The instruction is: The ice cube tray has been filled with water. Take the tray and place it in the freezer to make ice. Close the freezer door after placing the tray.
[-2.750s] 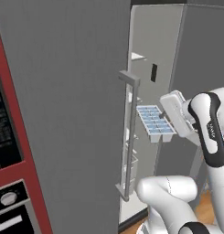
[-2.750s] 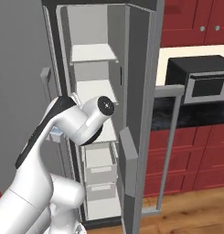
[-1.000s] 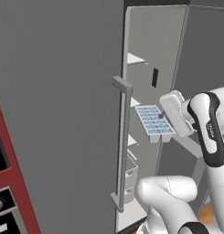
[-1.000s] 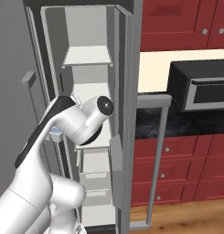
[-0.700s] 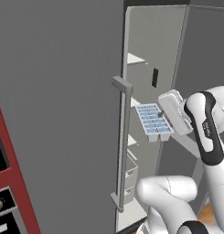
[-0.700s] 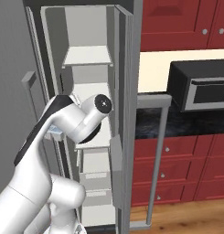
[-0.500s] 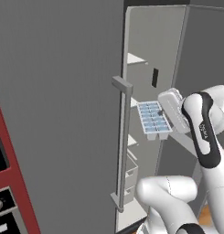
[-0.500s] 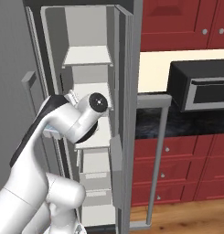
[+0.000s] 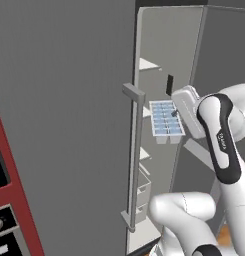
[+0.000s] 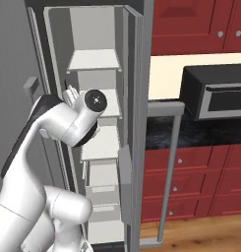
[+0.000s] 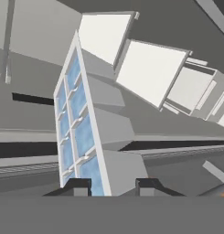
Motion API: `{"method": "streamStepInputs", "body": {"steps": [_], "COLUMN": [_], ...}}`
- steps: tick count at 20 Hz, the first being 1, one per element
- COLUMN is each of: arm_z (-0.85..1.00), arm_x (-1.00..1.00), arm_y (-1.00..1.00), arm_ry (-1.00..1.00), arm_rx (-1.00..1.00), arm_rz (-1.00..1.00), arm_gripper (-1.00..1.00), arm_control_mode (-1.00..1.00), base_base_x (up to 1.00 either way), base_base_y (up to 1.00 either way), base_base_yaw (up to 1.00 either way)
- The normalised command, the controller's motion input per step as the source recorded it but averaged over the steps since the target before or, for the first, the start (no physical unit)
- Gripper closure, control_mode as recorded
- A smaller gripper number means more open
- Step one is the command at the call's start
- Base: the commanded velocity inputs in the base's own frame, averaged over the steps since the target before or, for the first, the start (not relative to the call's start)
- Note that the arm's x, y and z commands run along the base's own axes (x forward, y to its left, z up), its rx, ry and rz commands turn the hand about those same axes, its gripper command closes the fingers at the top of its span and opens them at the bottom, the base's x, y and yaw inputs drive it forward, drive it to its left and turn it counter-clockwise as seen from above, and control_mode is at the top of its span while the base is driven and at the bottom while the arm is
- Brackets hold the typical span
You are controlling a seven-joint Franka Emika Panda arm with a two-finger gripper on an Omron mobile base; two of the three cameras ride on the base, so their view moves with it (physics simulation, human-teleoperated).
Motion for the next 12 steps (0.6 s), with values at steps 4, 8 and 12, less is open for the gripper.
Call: {"method": "streamStepInputs", "body": {"steps": [4, 8, 12], "arm_z": [0.52, 0.40, 0.31], "arm_x": [0.00, 0.03, 0.12], "arm_y": [-0.05, -0.10, -0.17], "arm_ry": [-0.01, -0.02, -0.05], "arm_rx": [0.02, 0.00, 0.00], "arm_rz": [0.00, 0.00, 0.00], "arm_gripper": [1.00, 1.00, 1.00], "arm_control_mode": [-1.00, -1.00, -1.00], "base_base_x": [0.00, 0.00, 0.00], "base_base_y": [0.00, 0.00, 0.00], "base_base_yaw": [0.00, 0.00, 0.00]}}
